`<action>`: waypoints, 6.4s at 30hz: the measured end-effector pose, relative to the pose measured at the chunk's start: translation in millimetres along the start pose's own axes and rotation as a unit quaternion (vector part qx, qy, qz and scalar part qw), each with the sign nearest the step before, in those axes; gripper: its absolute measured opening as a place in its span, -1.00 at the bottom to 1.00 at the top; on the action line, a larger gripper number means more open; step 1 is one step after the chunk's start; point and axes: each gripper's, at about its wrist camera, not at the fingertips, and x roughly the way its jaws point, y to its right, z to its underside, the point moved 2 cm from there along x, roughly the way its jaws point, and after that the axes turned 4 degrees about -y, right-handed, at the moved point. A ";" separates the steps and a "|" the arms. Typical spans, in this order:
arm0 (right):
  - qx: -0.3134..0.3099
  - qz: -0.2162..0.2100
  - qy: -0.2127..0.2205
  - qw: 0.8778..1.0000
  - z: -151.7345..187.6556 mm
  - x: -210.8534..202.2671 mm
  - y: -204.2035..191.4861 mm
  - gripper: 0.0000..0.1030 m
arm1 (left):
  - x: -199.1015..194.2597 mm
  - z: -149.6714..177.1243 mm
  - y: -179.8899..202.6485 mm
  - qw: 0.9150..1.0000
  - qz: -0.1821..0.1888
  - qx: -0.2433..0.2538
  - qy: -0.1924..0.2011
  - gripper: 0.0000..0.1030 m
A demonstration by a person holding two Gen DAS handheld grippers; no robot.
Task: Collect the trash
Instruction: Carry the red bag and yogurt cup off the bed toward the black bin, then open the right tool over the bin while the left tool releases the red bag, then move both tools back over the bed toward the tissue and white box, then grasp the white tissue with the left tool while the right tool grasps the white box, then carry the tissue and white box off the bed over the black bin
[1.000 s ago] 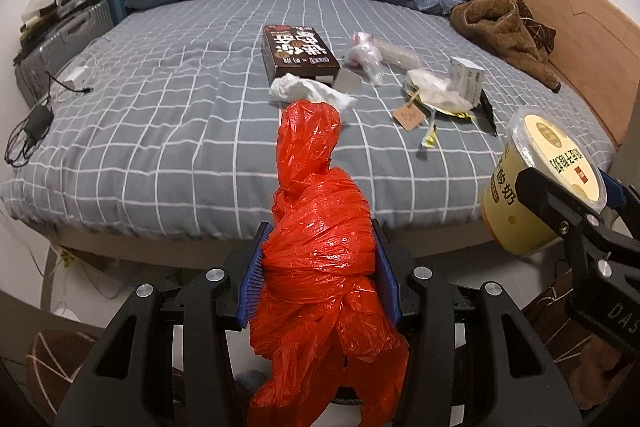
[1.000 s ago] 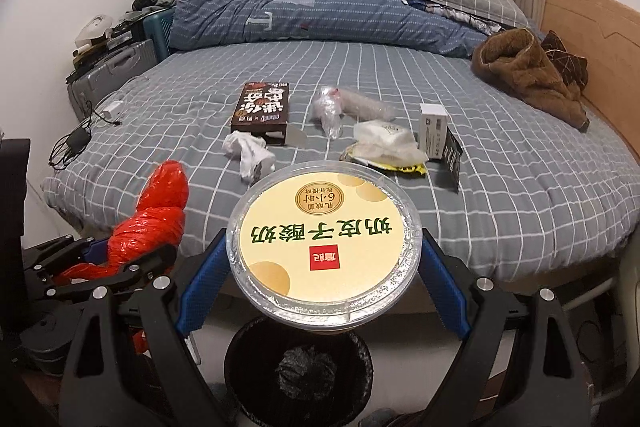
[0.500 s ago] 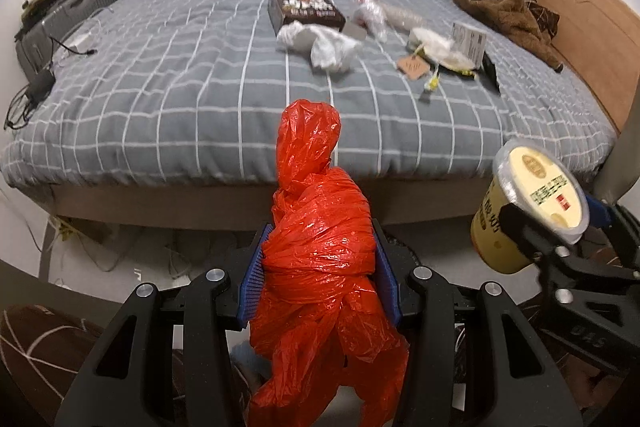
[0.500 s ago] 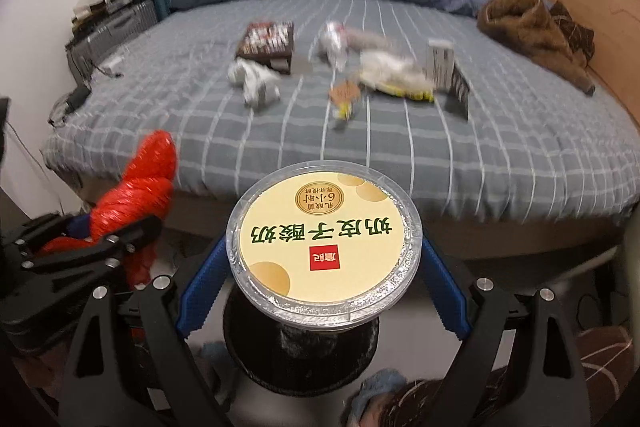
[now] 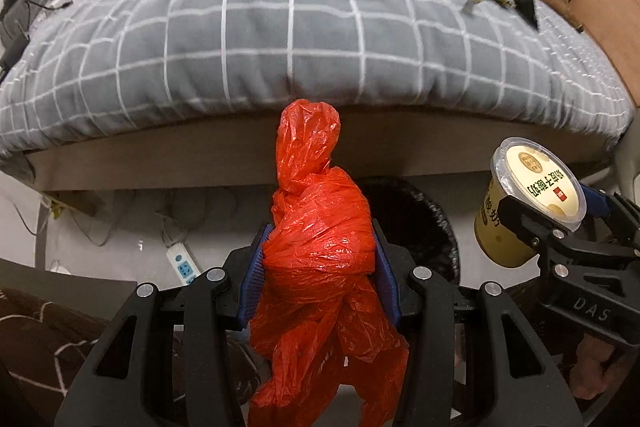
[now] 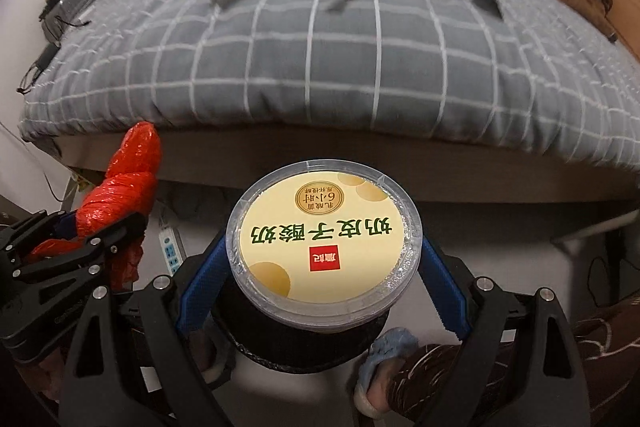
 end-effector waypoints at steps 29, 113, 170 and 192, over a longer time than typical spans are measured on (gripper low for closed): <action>-0.010 -0.004 -0.133 0.991 2.6 102.2 -36.7 0.87 | 60.6 15.6 -70.1 0.994 -0.030 -0.078 -0.074 -0.11; 0.050 0.095 0.194 0.975 -98.7 -114.4 88.4 0.86 | -58.7 -115.5 36.2 0.993 -0.033 -0.023 0.110 0.89; 0.061 0.072 0.162 0.982 -281.0 2.7 143.8 -0.20 | 13.8 -243.2 20.8 0.996 -0.007 0.011 0.083 -0.71; 0.059 0.060 0.230 0.970 -264.8 -57.9 134.3 -0.20 | -29.3 -240.3 24.6 0.990 0.001 0.022 0.141 -0.71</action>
